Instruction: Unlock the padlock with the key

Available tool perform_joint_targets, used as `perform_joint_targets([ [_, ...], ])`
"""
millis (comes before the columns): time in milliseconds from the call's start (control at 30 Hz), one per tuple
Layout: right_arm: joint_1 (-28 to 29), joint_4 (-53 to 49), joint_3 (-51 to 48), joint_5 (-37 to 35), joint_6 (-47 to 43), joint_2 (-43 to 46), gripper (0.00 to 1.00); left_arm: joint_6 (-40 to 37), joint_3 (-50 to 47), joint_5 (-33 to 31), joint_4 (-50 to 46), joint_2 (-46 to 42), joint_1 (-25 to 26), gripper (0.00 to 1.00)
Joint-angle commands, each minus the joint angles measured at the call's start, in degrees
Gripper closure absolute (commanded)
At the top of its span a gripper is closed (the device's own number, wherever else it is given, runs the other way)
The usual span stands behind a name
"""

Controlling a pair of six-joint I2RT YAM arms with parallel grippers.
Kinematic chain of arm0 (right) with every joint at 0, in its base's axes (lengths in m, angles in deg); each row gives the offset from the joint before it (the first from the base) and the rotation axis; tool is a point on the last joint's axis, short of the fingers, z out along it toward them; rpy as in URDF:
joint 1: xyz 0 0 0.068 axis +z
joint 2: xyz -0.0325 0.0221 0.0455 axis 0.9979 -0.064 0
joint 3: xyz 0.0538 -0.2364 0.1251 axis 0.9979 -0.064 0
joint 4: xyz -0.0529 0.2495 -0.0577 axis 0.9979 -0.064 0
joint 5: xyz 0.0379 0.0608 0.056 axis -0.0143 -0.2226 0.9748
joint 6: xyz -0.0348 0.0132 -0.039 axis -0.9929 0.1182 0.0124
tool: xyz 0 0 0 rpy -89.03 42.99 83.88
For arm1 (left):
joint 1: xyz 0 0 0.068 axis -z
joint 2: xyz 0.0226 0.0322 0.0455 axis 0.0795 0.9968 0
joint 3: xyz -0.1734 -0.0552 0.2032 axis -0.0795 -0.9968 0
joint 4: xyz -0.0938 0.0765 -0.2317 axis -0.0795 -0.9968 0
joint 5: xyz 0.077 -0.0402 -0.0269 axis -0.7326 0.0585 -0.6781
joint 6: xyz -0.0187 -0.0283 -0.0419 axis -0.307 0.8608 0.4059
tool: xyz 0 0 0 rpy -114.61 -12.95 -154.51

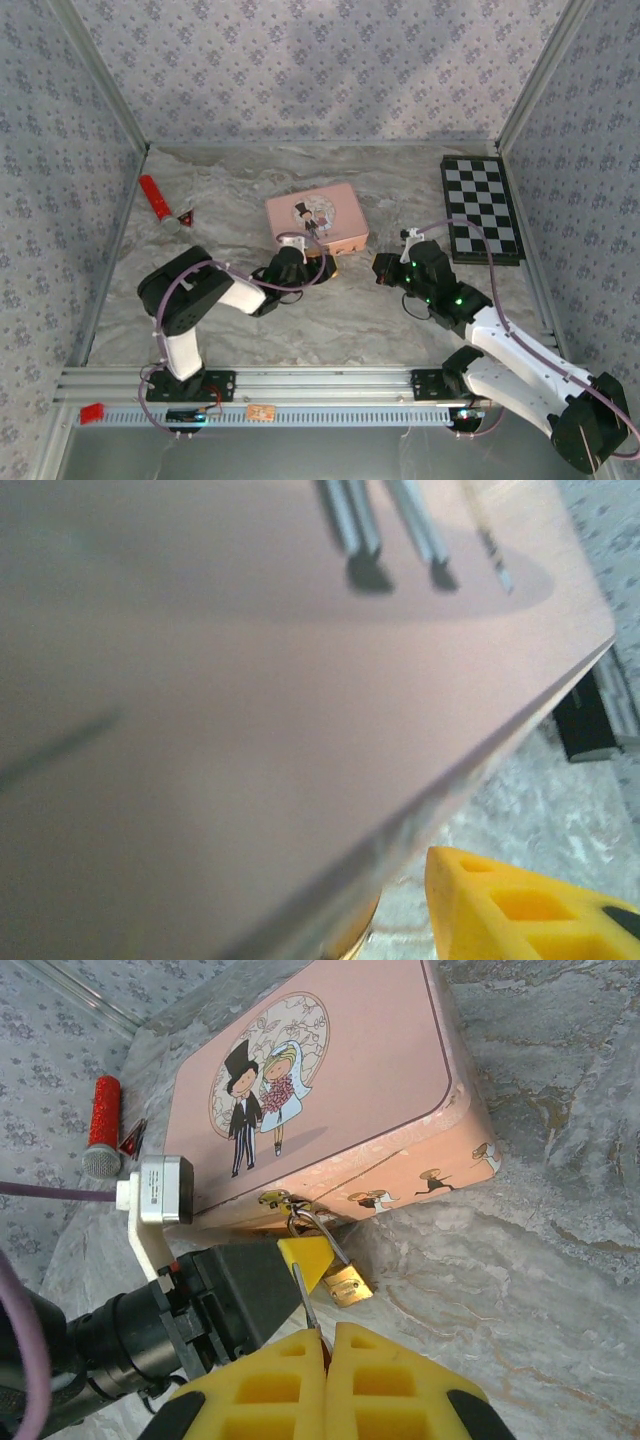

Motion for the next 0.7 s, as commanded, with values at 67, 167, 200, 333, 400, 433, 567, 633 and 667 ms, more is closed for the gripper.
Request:
perform_joint_targets([
  [67,0.26,-0.31,0.55,-0.89,0.65,1.93,1.00,4.17,-0.83,3.29,0.93,6.35,0.45,0.47],
  [167,0.17,-0.63,0.37,-1.06,0.70,2.70,1.00,5.40,-0.58,3.60,1.88,8.20,0.17,0.47],
  [200,0.20,-0.67,0.28,-1.02,0.80,2.76,1.00,5.61,-0.45,3.60,1.96,8.60,0.08,0.47],
  [333,0.26,-0.22,0.11,-0.76,1.17,2.79,1.00,5.64,0.01,3.97,1.62,9.07,0.02,0.51],
  [400,0.27,-0.16,0.16,-0.66,1.15,2.70,1.00,5.46,0.14,4.29,1.66,9.11,0.08,0.53],
  [433,0.22,-0.20,0.19,-0.62,1.18,2.68,1.00,5.46,0.08,4.28,1.86,9.09,0.09,0.54],
  [567,0.23,-0.53,0.19,-0.54,1.26,3.00,1.00,5.63,-0.17,4.43,2.61,9.28,0.08,0.62],
  [633,0.24,-0.73,0.19,-0.61,1.23,3.20,1.00,5.63,-0.23,4.78,3.47,9.53,-0.05,0.66],
  [667,0.28,-0.78,0.27,-0.66,1.34,3.18,1.00,5.71,-0.31,4.91,3.95,9.64,0.00,0.68],
])
